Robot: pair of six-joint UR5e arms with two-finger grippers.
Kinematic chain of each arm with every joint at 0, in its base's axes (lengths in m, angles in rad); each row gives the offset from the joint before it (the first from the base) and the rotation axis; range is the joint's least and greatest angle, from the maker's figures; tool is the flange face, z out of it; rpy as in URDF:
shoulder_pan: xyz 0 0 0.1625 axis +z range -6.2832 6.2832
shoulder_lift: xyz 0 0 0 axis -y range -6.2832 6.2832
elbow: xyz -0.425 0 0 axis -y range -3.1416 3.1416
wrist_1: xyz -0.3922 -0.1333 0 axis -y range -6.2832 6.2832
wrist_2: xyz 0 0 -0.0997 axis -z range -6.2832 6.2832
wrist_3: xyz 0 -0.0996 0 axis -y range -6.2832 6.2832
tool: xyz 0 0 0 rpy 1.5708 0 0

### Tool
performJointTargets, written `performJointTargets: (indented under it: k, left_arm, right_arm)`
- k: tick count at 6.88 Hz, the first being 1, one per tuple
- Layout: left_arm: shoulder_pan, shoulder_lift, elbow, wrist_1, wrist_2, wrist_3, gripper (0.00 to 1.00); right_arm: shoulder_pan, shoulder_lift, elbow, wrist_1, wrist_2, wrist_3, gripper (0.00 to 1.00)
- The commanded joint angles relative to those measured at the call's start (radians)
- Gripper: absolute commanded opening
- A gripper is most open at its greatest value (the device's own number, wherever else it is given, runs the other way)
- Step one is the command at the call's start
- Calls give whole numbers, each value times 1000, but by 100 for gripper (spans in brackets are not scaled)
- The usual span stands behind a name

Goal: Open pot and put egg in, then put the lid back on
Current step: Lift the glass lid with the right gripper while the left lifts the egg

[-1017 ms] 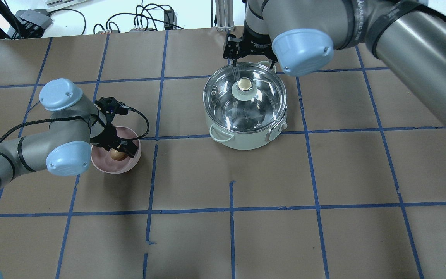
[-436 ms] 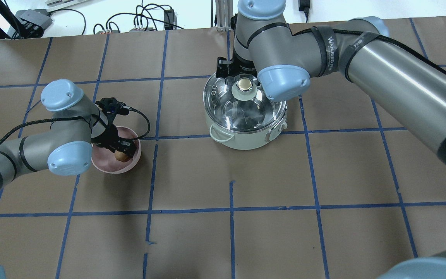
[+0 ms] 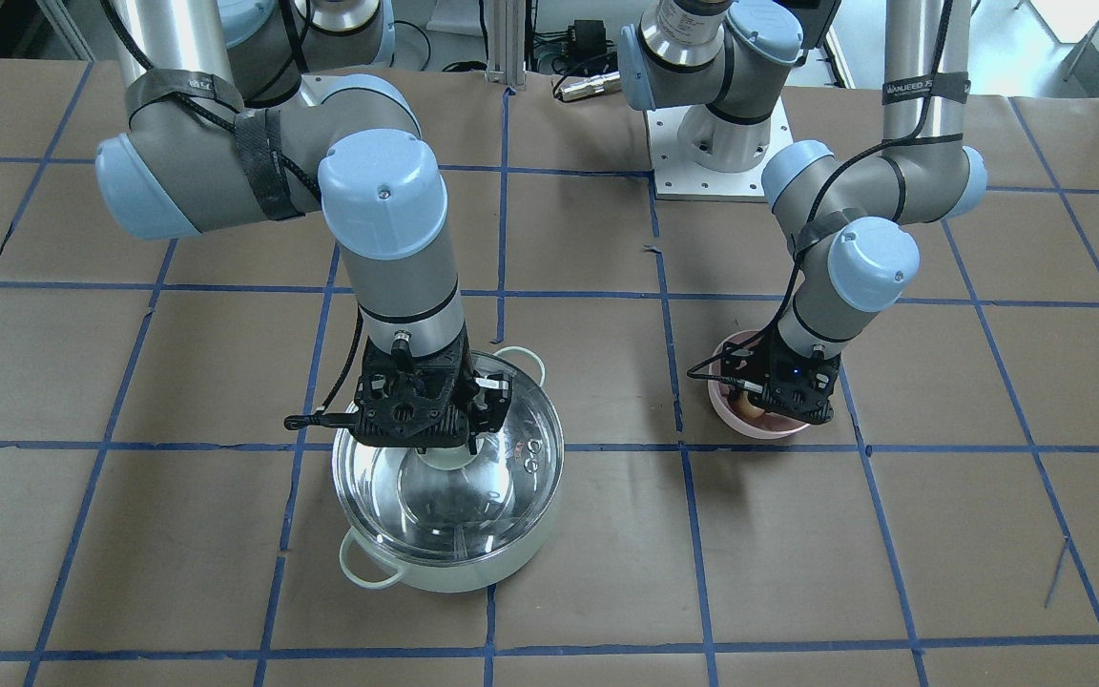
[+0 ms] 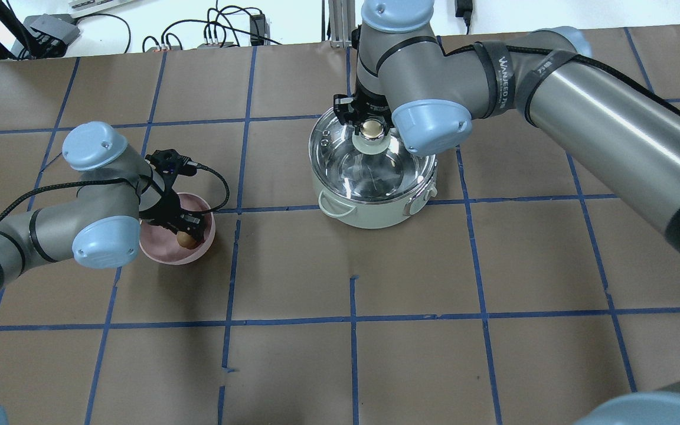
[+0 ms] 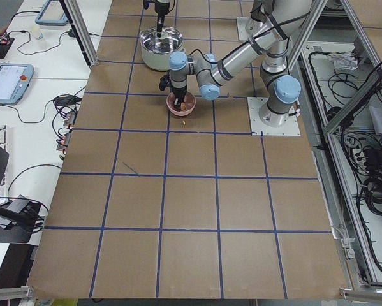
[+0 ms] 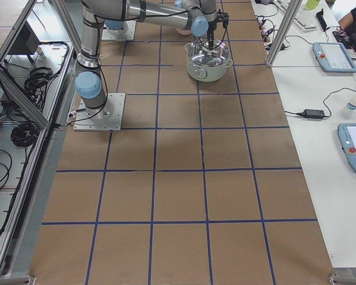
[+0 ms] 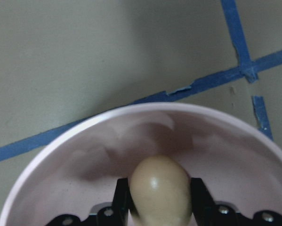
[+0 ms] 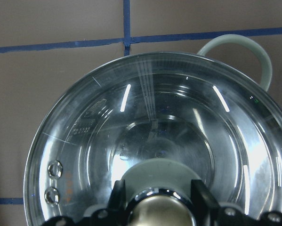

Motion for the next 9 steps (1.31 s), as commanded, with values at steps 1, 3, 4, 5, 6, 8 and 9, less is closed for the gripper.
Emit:
performJointTargets:
  k: [1,3,4,5,6,8,9]
  left_arm:
    - [0,3,1,0,1,1,25]
    - [0,14,11,-2,3,-3,23]
    - [-3,32,20,-9,7,-19,23]
    - [-6,58,37,-49,10,-31,23]
    - [-21,81,88,-121,9,-89,23]
    - [-75,99,225,-297,7,-161,23]
    - [-113,96,297,-357,6,-245,23]
  right_arm:
    - [-9,-44,-55,107,-19,-24,14]
    - [-61,-155,-75,262,-22,-51,15]
    - [-134,-217,-77,323,-8,-88,15]
    - [-205,-279,-68,389,-7,-154,16]
    - [-236,-306,-57,442,-8,-201,16]
    - [-231,-306,-19,433,0,-199,16]
    - [-230,-305,-17,425,19,-202,16]
